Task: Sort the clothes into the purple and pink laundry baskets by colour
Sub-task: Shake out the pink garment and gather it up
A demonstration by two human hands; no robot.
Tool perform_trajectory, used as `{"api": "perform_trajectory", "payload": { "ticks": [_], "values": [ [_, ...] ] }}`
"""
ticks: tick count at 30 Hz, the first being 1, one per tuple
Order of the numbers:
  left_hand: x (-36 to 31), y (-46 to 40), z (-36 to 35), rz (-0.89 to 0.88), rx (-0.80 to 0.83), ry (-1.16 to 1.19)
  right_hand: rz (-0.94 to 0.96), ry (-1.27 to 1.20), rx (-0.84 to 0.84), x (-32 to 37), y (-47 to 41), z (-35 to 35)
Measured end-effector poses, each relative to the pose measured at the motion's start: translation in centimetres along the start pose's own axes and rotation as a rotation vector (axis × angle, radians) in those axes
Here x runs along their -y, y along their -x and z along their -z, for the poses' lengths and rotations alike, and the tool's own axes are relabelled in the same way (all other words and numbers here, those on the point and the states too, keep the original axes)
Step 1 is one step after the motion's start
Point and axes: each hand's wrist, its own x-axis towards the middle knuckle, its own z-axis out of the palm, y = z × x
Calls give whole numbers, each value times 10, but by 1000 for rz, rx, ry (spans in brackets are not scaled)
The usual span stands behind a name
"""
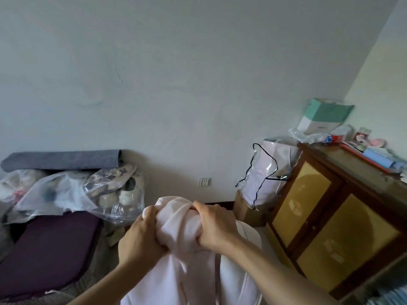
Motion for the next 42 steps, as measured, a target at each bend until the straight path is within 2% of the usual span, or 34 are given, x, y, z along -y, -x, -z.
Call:
{"api": "perform_trajectory", "payload": {
  "ticks": [9, 25, 37, 42],
  "values": [
    [-34, -18, -12, 22, -71, 14, 50, -14, -48, -34, -18, 17],
    [-12, -51, -27, 52, -94, 79, 41, -101, -47, -39, -60, -8],
    [-19, -99, -79, 264, -238, 4, 261, -240, -67, -91, -148, -62],
    [-10, -112, -114, 333, -321, -11, 379, -330, -168, -108, -174, -99]
  ]
}}
